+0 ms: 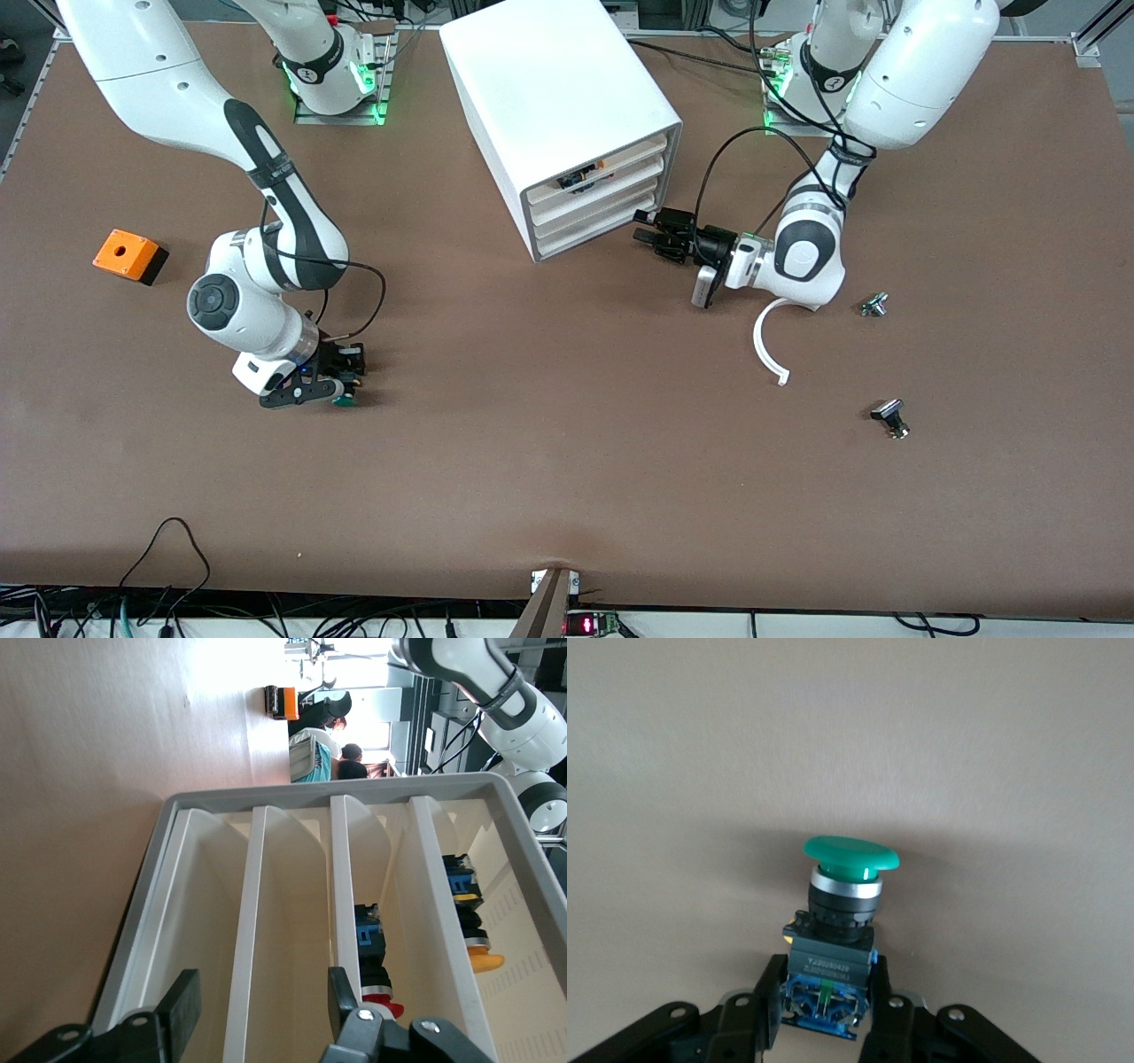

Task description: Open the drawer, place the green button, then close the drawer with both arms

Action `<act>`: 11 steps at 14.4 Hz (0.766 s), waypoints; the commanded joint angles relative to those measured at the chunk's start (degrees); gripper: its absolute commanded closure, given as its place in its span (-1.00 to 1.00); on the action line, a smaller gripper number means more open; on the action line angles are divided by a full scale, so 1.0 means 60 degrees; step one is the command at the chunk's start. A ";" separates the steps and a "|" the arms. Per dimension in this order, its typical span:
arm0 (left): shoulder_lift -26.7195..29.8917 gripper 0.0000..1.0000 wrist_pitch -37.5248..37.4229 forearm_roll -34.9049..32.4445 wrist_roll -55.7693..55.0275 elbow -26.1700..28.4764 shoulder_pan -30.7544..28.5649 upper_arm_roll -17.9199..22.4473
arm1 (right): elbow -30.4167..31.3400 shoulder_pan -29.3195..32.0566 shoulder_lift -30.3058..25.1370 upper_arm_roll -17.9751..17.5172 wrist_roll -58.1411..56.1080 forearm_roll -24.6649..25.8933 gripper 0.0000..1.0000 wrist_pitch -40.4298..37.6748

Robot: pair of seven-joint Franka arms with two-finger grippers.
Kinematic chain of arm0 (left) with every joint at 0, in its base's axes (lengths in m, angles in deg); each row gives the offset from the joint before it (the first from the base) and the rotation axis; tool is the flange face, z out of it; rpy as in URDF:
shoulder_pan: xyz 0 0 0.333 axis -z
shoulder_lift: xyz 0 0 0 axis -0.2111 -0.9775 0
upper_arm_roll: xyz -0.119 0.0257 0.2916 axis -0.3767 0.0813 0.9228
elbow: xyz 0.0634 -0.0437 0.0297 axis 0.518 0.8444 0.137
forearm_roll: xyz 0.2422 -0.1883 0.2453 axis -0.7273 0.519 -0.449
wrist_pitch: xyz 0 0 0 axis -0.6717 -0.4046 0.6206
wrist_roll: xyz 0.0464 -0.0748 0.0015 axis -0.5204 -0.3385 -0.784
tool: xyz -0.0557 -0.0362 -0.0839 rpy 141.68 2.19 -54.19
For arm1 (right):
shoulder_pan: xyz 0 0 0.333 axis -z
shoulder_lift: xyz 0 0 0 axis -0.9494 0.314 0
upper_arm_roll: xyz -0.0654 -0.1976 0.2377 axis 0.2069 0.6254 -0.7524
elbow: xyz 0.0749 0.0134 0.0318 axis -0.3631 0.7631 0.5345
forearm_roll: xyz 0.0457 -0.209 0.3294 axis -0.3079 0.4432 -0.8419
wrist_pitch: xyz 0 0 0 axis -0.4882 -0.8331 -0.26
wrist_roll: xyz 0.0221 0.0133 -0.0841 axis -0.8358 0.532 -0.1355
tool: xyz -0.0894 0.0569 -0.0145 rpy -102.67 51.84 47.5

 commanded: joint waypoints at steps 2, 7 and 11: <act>0.0053 -0.22 0.0058 0.0491 0.0297 0.0438 0.0198 -0.0032 | -0.0193 -0.0024 -0.0450 -0.0101 0.0290 -0.0060 1.00 -0.0107; 0.0038 -0.08 0.0072 0.0506 0.0297 0.0776 0.0228 -0.0208 | -0.1232 -0.0462 -0.0450 -0.0190 0.1828 -0.0074 1.00 -0.1349; -0.0020 0.09 0.0116 0.0506 0.0297 0.0835 0.0330 -0.0223 | -0.2316 -0.0902 -0.0625 -0.0175 0.2737 -0.0060 1.00 -0.3180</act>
